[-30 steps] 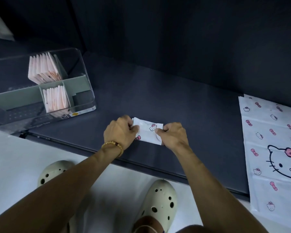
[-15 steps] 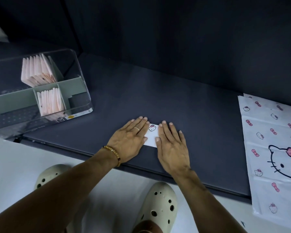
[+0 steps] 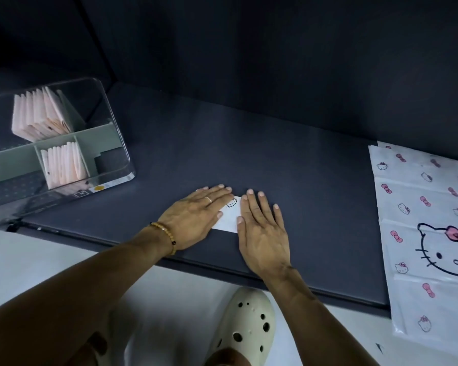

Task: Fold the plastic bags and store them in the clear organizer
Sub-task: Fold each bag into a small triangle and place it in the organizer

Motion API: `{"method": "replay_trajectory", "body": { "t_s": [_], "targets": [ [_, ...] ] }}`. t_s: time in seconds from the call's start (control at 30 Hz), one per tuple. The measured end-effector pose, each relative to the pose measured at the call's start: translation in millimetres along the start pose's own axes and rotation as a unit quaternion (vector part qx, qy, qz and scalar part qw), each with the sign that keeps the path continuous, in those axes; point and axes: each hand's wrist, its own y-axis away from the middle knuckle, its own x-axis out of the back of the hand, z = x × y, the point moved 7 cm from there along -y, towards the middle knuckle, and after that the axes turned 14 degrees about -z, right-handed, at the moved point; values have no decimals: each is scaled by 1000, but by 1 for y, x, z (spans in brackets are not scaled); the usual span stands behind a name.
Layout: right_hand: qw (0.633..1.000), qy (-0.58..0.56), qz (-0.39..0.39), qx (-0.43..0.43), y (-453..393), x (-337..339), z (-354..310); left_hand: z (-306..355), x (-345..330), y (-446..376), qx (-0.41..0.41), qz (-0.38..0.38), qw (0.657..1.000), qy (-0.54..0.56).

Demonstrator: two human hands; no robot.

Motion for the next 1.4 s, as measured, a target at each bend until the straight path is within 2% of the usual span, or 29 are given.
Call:
{"method": "replay_trajectory", "body": {
  "t_s": [0.2,0.33,0.37,0.47,0.53,0.67,0.77,0.9,1.03,1.1,1.2,1.27,1.33,1.4],
  "targets": [
    [1000,3,-9,-1,0,-3,2,-45,5,36,53,16,998,22],
    [1000,6,-4,-3,0,-3,2,-43,24,39,108,81,981,142],
    [1000,5,-2,-2,1,-2,2,-35,27,32,111,80,981,140],
    [1000,0,6,0,2,-1,2,-9,27,2,104,25,994,22],
    [1000,-2,13,3,2,0,2,-9,30,-11,128,-16,992,7],
    [1000,-21,-6,6,0,-2,2,-18,28,-13,167,-85,976,107],
    [993,-118,5,7,-1,12,-8,-22,33,9,149,-57,958,237],
    [944,-330,28,13,-6,50,-36,-39,58,56,124,45,894,428],
    [873,-484,-16,60,-22,85,-94,-70,88,114,119,172,825,525],
    [850,-517,-51,92,-31,98,-131,-91,96,146,136,227,789,555],
    [846,-510,-73,138,-42,113,-188,-128,102,197,189,304,744,564],
    [845,-508,-63,156,-48,122,-222,-154,100,233,244,375,697,561],
    [842,-511,-39,168,-55,131,-250,-179,95,275,316,471,644,513],
    [843,-511,-7,171,-63,138,-271,-197,87,308,392,523,612,446]
  ]
}}
